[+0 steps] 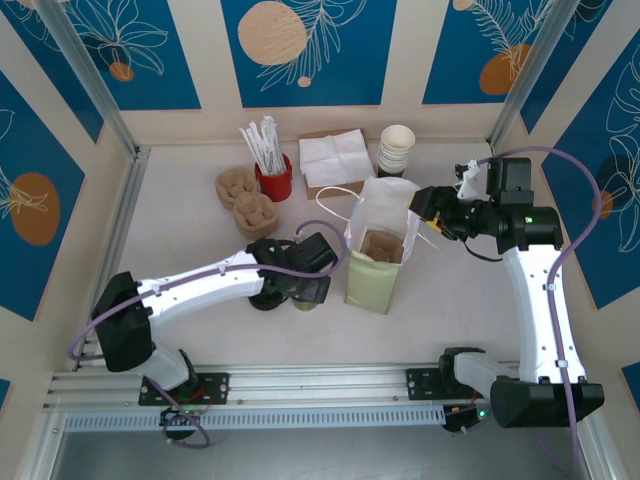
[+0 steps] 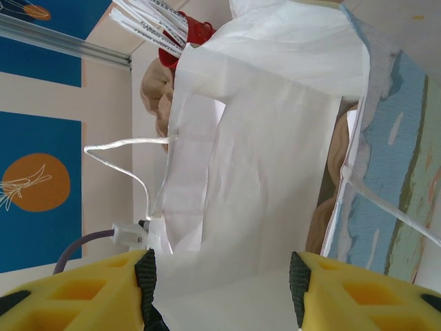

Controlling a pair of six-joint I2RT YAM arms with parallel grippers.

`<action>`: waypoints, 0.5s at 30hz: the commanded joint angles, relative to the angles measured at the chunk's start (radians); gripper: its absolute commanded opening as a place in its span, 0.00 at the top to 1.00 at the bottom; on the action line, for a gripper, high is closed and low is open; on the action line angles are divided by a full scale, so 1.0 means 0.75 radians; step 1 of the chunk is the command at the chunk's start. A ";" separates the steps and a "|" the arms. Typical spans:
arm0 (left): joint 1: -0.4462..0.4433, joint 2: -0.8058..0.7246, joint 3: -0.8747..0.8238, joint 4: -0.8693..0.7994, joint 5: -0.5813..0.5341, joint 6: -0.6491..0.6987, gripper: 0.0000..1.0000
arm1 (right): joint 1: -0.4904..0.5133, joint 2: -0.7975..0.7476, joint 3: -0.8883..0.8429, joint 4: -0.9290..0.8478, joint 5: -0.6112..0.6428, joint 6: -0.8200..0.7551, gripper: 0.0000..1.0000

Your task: Pack the takeout coffee

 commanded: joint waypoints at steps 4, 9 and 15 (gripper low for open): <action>-0.015 0.009 0.008 0.016 -0.035 -0.028 0.20 | 0.009 -0.022 -0.022 0.002 -0.037 -0.028 0.44; -0.015 0.010 -0.005 0.041 -0.036 -0.025 0.21 | 0.009 -0.019 -0.030 0.005 -0.039 -0.029 0.43; -0.015 0.014 -0.026 0.062 -0.037 -0.030 0.22 | 0.010 -0.020 -0.033 0.005 -0.038 -0.031 0.43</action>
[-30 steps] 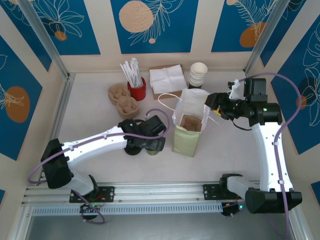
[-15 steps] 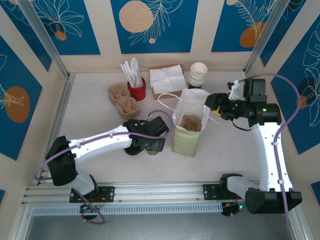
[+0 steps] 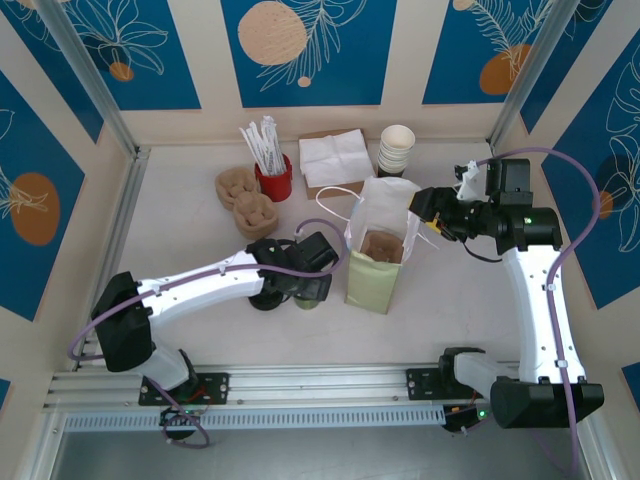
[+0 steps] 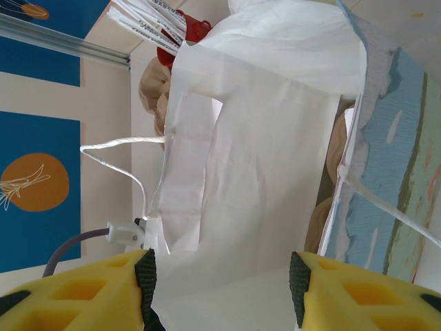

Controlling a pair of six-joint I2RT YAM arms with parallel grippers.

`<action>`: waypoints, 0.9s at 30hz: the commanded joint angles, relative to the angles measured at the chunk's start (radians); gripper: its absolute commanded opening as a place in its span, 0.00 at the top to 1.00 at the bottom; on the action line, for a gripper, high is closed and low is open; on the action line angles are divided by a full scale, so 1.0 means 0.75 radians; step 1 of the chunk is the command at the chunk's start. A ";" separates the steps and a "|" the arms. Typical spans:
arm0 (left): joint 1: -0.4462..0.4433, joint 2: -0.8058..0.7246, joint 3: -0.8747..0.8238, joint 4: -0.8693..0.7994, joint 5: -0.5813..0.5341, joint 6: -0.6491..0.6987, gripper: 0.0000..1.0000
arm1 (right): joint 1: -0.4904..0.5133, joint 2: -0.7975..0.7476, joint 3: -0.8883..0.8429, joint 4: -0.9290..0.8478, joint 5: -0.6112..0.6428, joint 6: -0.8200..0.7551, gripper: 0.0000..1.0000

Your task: Pack the takeout coffee

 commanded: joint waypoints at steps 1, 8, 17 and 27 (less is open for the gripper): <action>-0.015 0.015 -0.025 0.019 -0.032 -0.016 0.22 | 0.009 -0.014 -0.015 -0.006 -0.036 -0.030 0.44; -0.017 0.026 -0.057 0.039 -0.048 -0.016 0.23 | 0.009 -0.014 -0.017 -0.004 -0.039 -0.026 0.44; -0.018 0.043 -0.102 0.082 -0.030 -0.025 0.20 | 0.008 -0.016 -0.012 -0.011 -0.039 -0.028 0.44; -0.020 0.054 -0.130 0.125 -0.028 -0.023 0.23 | 0.009 -0.018 -0.008 -0.019 -0.041 -0.028 0.43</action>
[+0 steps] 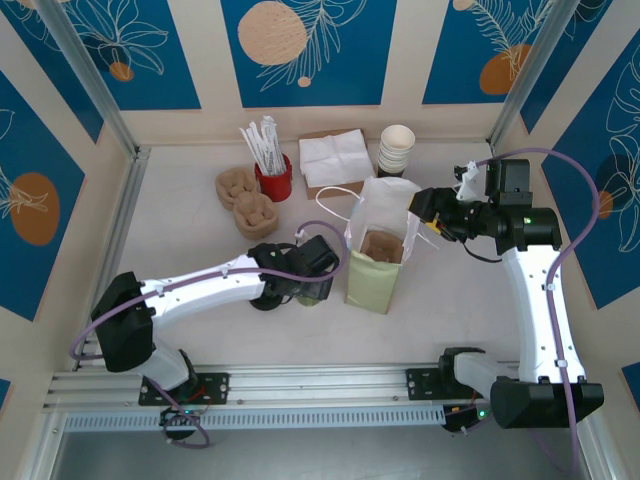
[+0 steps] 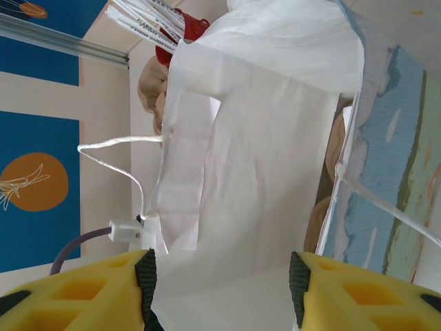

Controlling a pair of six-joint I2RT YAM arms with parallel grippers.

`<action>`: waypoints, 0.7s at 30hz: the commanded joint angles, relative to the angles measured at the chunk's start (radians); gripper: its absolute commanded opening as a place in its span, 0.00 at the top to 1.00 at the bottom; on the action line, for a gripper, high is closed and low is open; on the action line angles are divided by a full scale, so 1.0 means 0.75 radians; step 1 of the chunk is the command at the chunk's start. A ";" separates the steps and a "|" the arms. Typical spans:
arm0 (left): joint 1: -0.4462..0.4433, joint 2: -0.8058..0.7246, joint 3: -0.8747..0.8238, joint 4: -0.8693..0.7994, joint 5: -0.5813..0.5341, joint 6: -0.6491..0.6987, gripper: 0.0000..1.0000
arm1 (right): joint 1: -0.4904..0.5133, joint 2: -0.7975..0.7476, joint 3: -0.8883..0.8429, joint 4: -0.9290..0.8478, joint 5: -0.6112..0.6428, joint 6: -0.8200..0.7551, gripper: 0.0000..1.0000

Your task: Pack the takeout coffee

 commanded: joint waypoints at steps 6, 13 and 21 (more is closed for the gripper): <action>-0.012 0.041 -0.078 0.017 0.023 -0.002 0.24 | 0.009 -0.021 0.001 -0.023 -0.040 -0.032 0.43; -0.011 0.045 -0.046 -0.015 -0.016 0.004 0.14 | 0.009 -0.023 0.012 -0.021 -0.039 -0.030 0.44; -0.012 0.047 -0.008 -0.020 -0.034 0.025 0.15 | 0.008 -0.020 0.011 -0.024 -0.041 -0.031 0.44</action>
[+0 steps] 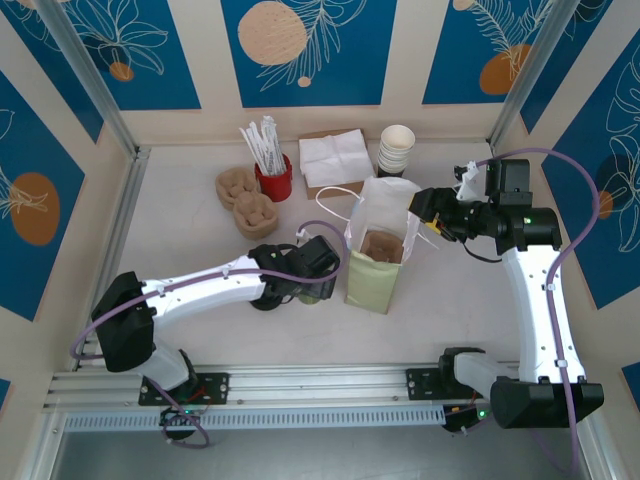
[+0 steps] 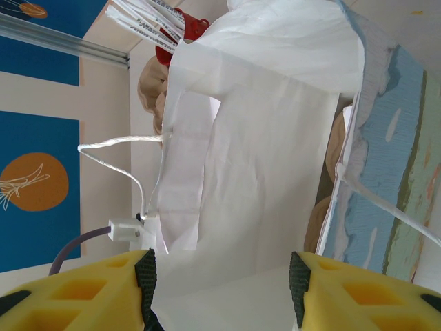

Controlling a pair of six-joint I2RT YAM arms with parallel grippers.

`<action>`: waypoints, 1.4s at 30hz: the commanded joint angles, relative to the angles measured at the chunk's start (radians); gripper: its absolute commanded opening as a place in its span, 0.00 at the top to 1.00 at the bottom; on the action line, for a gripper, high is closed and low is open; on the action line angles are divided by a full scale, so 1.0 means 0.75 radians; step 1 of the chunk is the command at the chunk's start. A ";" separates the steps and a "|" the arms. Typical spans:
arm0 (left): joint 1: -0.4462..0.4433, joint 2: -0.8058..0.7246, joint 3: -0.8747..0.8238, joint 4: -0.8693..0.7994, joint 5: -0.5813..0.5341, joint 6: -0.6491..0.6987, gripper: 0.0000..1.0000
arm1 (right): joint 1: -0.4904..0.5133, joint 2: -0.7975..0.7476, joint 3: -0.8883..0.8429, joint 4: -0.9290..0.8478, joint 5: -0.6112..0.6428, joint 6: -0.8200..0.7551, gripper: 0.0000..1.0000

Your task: Pack the takeout coffee

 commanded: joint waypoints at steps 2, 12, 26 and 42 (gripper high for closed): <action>-0.010 0.051 0.007 -0.070 -0.018 0.018 0.15 | 0.009 -0.019 0.009 -0.023 -0.041 -0.032 0.43; -0.010 0.081 0.001 -0.061 -0.027 -0.002 0.22 | 0.009 -0.020 0.000 -0.027 -0.045 -0.037 0.43; -0.010 0.079 -0.018 -0.040 -0.014 0.007 0.27 | 0.005 -0.035 0.003 -0.037 -0.032 -0.042 0.44; -0.011 -0.178 0.084 -0.210 -0.071 0.070 0.26 | -0.076 -0.022 0.114 -0.014 0.030 -0.025 0.43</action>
